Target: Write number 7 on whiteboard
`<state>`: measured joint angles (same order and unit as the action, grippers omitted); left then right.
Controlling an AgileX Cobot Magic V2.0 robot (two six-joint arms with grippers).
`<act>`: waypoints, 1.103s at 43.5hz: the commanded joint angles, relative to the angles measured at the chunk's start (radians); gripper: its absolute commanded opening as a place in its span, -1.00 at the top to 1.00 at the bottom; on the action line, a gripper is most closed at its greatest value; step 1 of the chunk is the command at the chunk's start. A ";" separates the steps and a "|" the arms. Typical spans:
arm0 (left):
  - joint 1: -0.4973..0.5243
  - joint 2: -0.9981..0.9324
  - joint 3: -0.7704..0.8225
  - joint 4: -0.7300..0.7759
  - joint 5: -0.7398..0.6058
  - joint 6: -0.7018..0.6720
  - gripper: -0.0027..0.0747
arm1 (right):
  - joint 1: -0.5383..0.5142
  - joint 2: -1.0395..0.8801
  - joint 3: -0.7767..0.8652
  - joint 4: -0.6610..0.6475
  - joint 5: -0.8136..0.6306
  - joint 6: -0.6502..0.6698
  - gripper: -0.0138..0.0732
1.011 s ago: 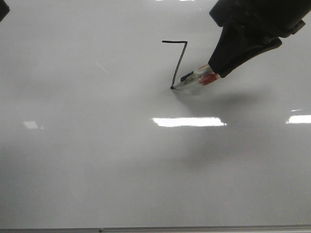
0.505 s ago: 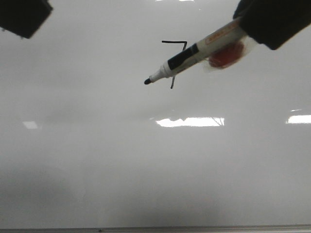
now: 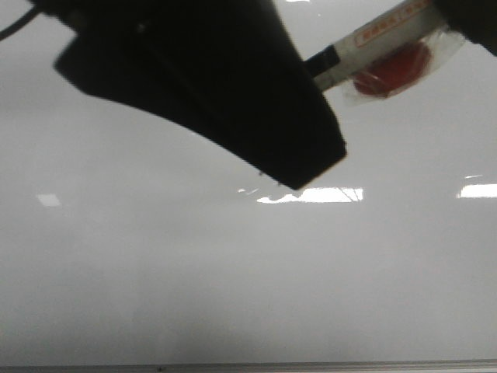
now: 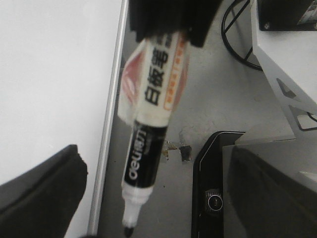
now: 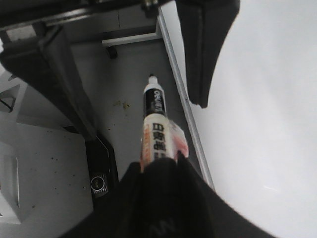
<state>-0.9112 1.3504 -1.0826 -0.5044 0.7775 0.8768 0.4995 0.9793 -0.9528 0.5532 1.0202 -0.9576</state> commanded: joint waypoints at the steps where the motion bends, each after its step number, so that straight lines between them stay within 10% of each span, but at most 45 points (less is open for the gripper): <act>1: -0.011 -0.009 -0.046 -0.054 -0.051 0.003 -0.52 | 0.003 -0.012 -0.023 0.045 -0.030 -0.019 0.81; 32: -0.011 0.000 -0.046 -0.054 -0.069 0.003 0.53 | 0.003 -0.012 -0.007 0.045 0.004 -0.061 0.79; 48: -0.005 0.000 -0.046 -0.014 -0.047 -0.026 0.96 | -0.011 -0.021 -0.025 0.032 0.019 -0.039 -0.45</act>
<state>-0.9224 1.3768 -1.0952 -0.5148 0.7682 0.8880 0.4995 0.9775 -0.9361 0.5532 1.0466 -1.0108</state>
